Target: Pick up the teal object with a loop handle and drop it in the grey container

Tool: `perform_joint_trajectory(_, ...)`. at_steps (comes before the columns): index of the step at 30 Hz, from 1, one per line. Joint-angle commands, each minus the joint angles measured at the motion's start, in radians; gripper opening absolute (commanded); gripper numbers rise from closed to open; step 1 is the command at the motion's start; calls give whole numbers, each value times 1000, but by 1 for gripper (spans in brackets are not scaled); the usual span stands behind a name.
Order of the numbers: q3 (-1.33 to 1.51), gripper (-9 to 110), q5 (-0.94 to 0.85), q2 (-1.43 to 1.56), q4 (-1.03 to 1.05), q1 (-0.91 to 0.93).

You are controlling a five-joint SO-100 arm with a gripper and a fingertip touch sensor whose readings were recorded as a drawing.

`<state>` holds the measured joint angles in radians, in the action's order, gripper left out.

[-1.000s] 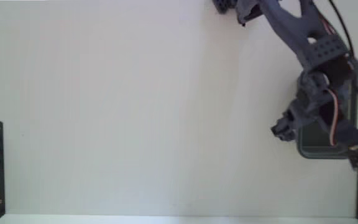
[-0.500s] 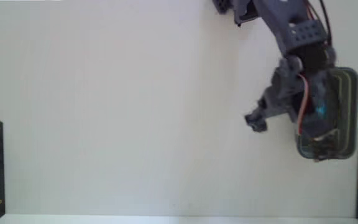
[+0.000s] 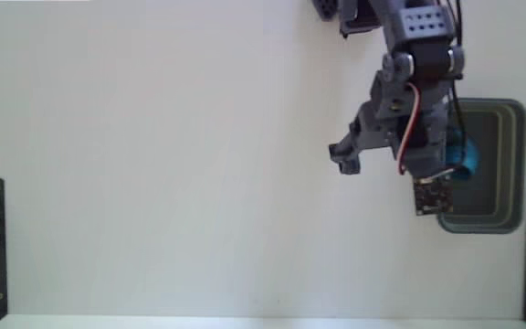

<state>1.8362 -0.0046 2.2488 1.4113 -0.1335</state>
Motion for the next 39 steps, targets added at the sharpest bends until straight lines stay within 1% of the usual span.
perform_joint_trajectory(1, 26, 110, 5, 94, 18, 28)
perform_joint_trajectory(17, 151, 110, 5, 219, 19, 124)
perform_joint_trajectory(39, 163, 110, 5, 232, 19, 133)
